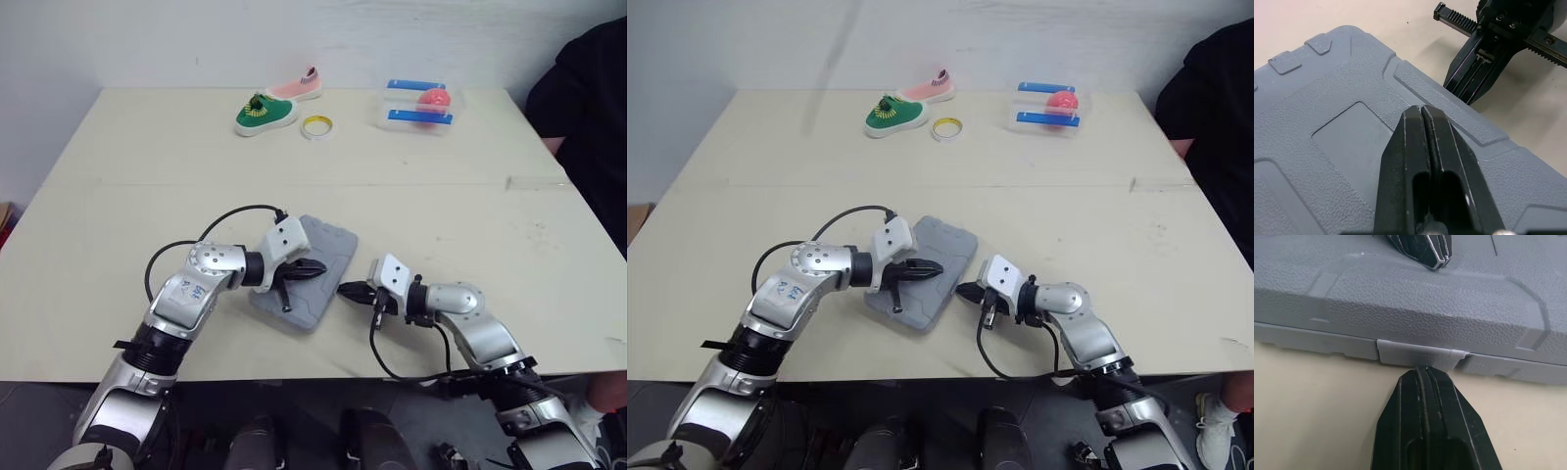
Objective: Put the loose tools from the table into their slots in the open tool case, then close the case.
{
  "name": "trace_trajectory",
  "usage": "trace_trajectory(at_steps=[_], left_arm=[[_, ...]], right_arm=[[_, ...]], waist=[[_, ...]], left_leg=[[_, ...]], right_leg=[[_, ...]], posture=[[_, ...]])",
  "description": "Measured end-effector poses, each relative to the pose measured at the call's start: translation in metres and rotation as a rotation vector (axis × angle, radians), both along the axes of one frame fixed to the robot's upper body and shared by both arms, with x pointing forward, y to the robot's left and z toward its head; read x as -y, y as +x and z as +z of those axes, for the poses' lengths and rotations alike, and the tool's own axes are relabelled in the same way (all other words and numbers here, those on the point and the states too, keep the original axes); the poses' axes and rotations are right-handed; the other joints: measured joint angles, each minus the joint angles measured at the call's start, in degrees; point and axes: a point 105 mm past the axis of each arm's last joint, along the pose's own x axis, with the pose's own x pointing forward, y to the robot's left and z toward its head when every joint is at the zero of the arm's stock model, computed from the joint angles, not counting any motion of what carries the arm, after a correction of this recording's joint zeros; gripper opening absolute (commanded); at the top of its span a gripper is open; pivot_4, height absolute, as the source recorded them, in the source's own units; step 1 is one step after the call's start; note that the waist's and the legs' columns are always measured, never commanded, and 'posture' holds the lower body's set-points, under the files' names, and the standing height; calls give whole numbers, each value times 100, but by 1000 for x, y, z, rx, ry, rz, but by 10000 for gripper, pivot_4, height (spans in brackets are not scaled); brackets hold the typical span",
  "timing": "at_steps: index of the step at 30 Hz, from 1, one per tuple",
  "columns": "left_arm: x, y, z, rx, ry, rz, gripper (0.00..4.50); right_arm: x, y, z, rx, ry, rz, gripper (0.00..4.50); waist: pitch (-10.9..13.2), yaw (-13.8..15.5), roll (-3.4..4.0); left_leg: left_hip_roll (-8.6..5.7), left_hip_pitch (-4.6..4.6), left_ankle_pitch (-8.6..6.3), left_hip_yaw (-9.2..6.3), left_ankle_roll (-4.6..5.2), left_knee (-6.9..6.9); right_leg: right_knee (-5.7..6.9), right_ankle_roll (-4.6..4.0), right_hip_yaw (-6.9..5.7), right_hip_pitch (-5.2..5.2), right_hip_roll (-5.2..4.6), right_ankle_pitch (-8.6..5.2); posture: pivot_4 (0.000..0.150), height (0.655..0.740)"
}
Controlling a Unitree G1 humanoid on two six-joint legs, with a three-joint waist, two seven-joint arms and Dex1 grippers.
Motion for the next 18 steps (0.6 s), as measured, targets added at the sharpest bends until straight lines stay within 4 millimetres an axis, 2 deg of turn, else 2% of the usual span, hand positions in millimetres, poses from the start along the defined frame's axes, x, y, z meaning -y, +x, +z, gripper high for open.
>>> trace_trajectory(at_steps=[11, 15, 18], left_arm=[[-10, 1, -6, -16, -11, 42, 0], [-10, 1, -6, -11, -16, 45, 0], [-9, 1, -6, -18, -47, 56, 0]], right_arm=[[-19, 0, -7, -78, 54, -8, 470], [-18, 1, -6, -90, 63, -19, 470], [-16, -8, -1, -136, 77, 26, 470]], waist=[[-31, -138, -3], [-47, -141, 9], [-53, -124, 19]], left_leg=[[15, 83, -5, 7, -21, -56], [27, 83, -23, 4, -57, -56], [27, 76, -19, 4, -49, -56]], right_leg=[[0, -28, 15, 45, 14, -16], [4, -38, 17, 42, 27, -21], [4, -41, 18, 35, 27, -23]], posture=[[1500, 7400], [1500, 7400], [1500, 7400]])
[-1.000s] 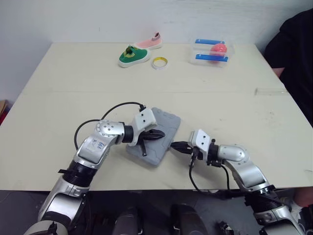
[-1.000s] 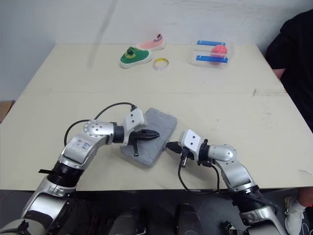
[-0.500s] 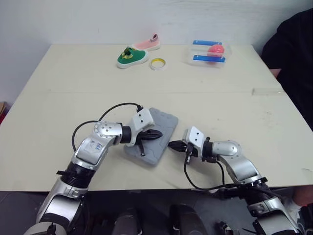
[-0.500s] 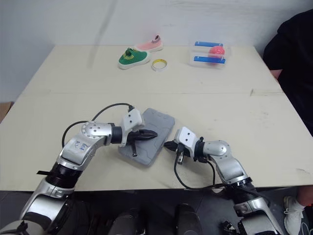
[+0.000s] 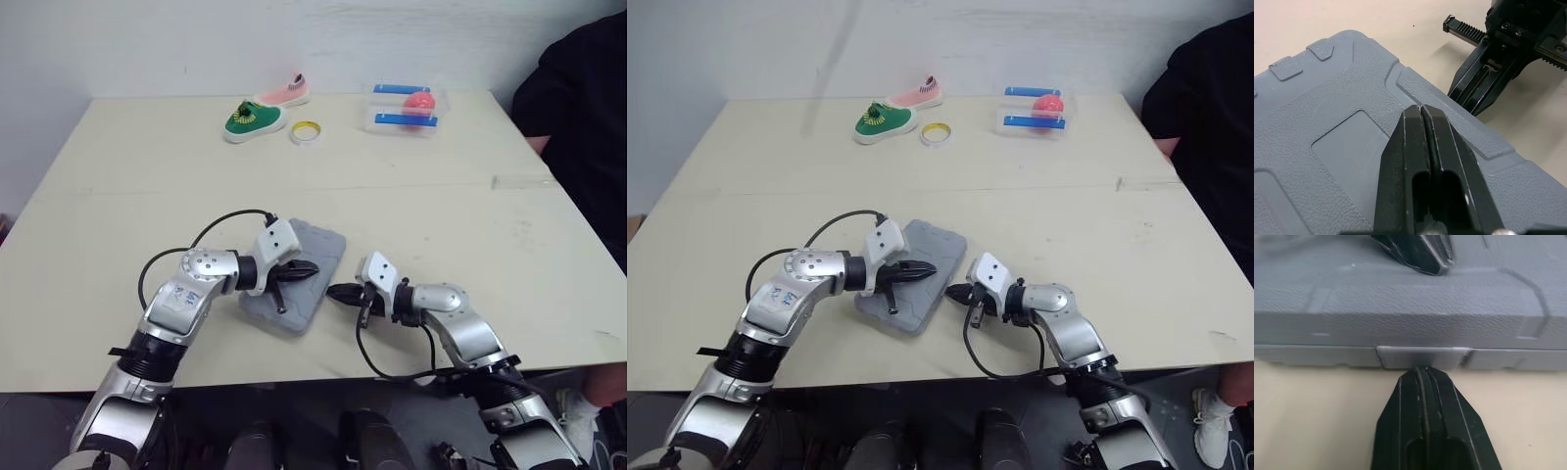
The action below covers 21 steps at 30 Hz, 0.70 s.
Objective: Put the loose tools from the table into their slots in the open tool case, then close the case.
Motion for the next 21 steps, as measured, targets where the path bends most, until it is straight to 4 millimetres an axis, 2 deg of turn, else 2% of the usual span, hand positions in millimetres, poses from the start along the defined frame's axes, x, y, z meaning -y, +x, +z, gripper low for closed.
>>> trace_trajectory(at_steps=[5, 7, 8, 11, 15, 18, 21], left_arm=[[-1, 0, -1, -7, -32, 19, 0], [-1, 2, 4, -2, -107, 38, 0], [0, 1, 9, -18, -188, 45, 0], [-10, -3, 16, 3, -278, 31, 0], [-39, -8, 35, 81, -347, 45, 0], [-80, -15, 52, 159, -373, 110, 0], [-106, -22, 50, 199, -324, 170, 7703]], right_arm=[[1, 4, 2, 41, 0, -32, 470], [5, 5, 5, 46, 13, -48, 470], [9, 0, 10, 53, 38, -31, 470], [19, -11, 28, 120, 41, 32, 470], [58, -17, 36, 173, -18, 12, 470], [96, -26, 43, 205, -66, 13, 470], [115, -25, 59, 242, -60, -18, 9221]], waist=[[0, 2, 0], [4, 3, 7], [10, 34, 13], [18, 46, 20], [27, 152, 11], [33, 158, 12], [33, 141, 13]], left_leg=[[-1, -2, -7, 0, -8, 1], [-2, -6, -7, 1, -8, -1], [-2, -28, -2, -1, -1, 2], [-5, -42, 25, 1, 1, 1], [-11, -51, 15, 0, 14, 3], [-15, -72, 6, -2, 26, 8], [-19, -76, 2, 0, 32, 9]], right_leg=[[-1, 0, 0, -2, -1, 0], [0, 0, 1, -6, -2, 0], [1, 0, -1, -24, -3, 0], [-2, 0, -3, -35, -2, 0], [-16, 0, -11, -36, -8, 0], [-31, 5, -17, -42, -13, 3], [-36, 10, -21, -44, -16, 6]], posture=[[1500, 7400], [1500, 7400], [1500, 7400], [1500, 7400], [1500, 7400], [1500, 7400], [1500, 7400]])
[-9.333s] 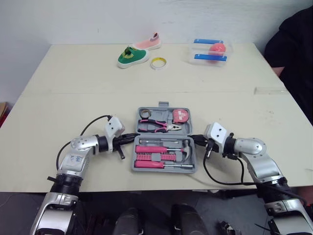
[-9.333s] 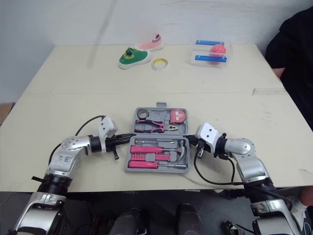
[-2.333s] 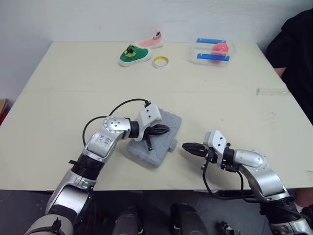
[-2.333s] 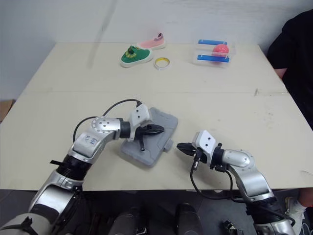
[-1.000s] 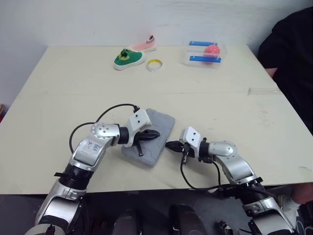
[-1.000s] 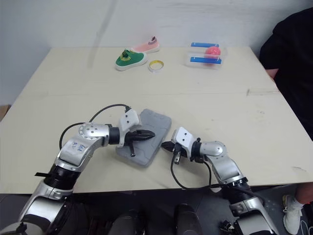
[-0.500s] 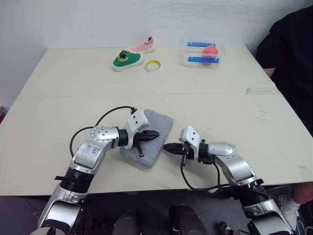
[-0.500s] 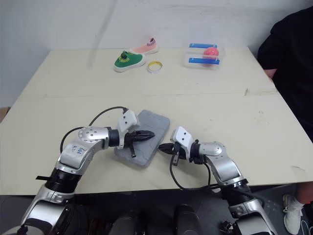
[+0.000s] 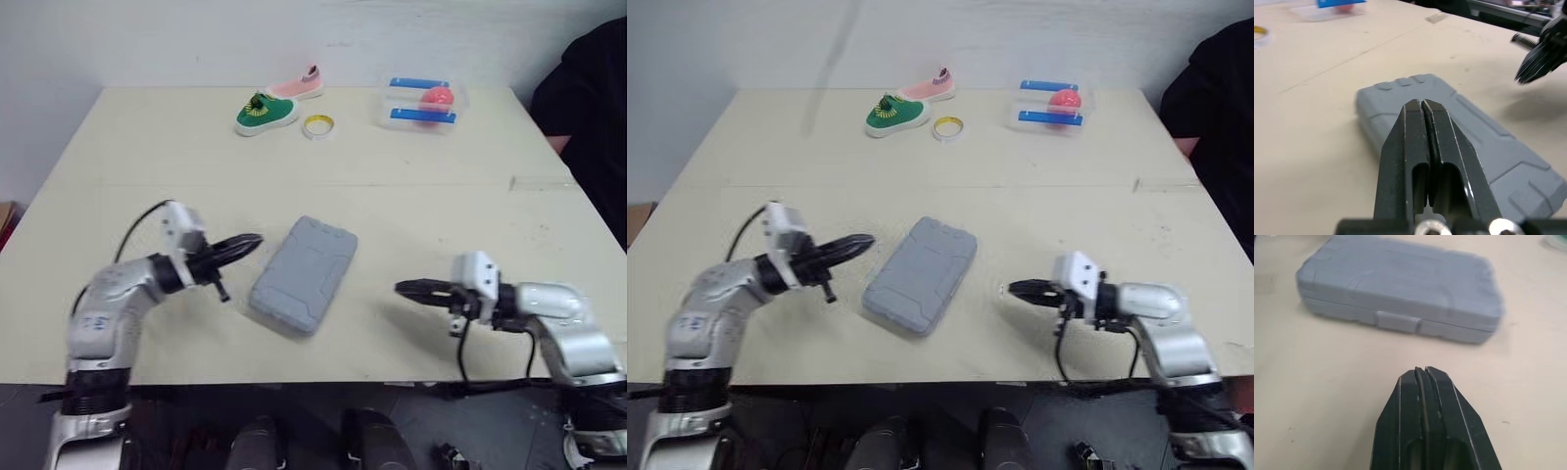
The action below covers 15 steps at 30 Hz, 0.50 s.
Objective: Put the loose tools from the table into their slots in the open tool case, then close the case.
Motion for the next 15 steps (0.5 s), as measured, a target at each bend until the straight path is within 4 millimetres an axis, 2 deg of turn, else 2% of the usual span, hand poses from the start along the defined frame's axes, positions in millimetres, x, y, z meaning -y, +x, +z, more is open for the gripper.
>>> trace_trajectory(at_steps=[2, 4, 6, 7, 8, 15], left_arm=[[-26, -7, -10, -14, 65, 91, 16772], [-62, -14, -20, -41, 133, 232, 25757], [-90, -20, -22, -43, 195, 351, 35946], [-97, -22, -20, -33, 203, 377, 40218], [-101, -24, -18, -24, 210, 391, 44484], [-124, -38, -26, -47, 213, 492, 44484]], right_arm=[[19, 1, 5, 22, -35, -40, 19181], [41, 4, 13, 73, -65, -105, 28767], [60, 8, 20, 109, -68, -172, 39935], [65, 9, 24, 123, -66, -193, 44520], [68, 11, 27, 139, -64, -205, 45000], [97, 10, 29, 170, -135, -264, 45000]], waist=[[4, 7, 0], [14, 9, -2], [20, 12, -4], [22, 21, -3], [22, 32, -4], [26, 17, 2]], left_leg=[[0, -4, -1, 0, 0, -1], [0, -11, -1, -1, 1, 0], [0, -14, -3, -4, 4, 1], [-1, -15, -8, -5, 8, 0], [-2, -15, -28, -8, -3, 0], [-1, -19, -21, -8, -30, -7]], right_leg=[[-5, 0, -1, -3, 0, 0], [-4, 0, -3, -14, -2, 0], [-4, 0, 0, -15, -5, 0], [-4, 0, 2, -14, -10, 0], [-4, 0, 1, -14, -14, 0], [-9, -2, 1, -19, -14, -1]], posture=[[1500, 7400], [1500, 7400], [1500, 7400], [1500, 7400], [1500, 7400], [1500, 7400]])
